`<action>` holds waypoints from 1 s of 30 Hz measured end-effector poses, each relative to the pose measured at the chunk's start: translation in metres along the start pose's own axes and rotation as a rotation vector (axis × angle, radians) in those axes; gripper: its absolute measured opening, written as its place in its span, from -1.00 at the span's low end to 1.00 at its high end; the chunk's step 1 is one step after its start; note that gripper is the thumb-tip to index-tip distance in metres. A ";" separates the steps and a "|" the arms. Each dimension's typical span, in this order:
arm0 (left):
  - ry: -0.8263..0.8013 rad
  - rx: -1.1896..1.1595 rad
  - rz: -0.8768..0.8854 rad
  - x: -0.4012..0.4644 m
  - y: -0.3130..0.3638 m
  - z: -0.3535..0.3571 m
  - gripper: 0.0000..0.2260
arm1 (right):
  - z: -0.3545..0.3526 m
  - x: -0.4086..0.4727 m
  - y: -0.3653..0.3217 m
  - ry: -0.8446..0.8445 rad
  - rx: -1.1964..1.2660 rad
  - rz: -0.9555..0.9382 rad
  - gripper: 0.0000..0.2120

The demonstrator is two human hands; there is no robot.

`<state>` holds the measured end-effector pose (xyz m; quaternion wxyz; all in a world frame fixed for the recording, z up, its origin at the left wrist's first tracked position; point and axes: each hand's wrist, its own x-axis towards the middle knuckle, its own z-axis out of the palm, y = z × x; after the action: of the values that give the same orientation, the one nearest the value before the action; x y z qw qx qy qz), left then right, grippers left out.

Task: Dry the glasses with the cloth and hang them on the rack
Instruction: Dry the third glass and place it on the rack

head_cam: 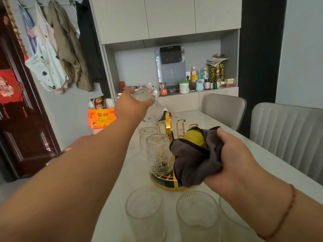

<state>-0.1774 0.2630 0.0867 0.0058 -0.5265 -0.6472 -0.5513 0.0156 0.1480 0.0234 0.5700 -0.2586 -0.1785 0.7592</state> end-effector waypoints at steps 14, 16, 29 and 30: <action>-0.338 0.190 0.035 0.030 -0.029 0.071 -0.38 | -0.001 0.017 -0.004 0.050 -0.125 -0.041 -0.58; -0.406 0.225 0.031 0.032 -0.033 0.074 -0.40 | -0.001 0.020 -0.006 0.057 -0.160 -0.050 -0.55; -0.626 0.427 0.102 0.039 -0.043 0.094 -0.52 | -0.011 0.027 -0.004 0.038 -0.187 -0.007 -0.59; -0.627 0.432 0.101 0.039 -0.042 0.095 -0.54 | -0.011 0.027 -0.003 0.039 -0.177 -0.011 -0.60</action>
<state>-0.1691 0.3645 0.0428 -0.0544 -0.6875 -0.6919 -0.2137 0.0191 0.1744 0.0113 0.5523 -0.3216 -0.2354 0.7322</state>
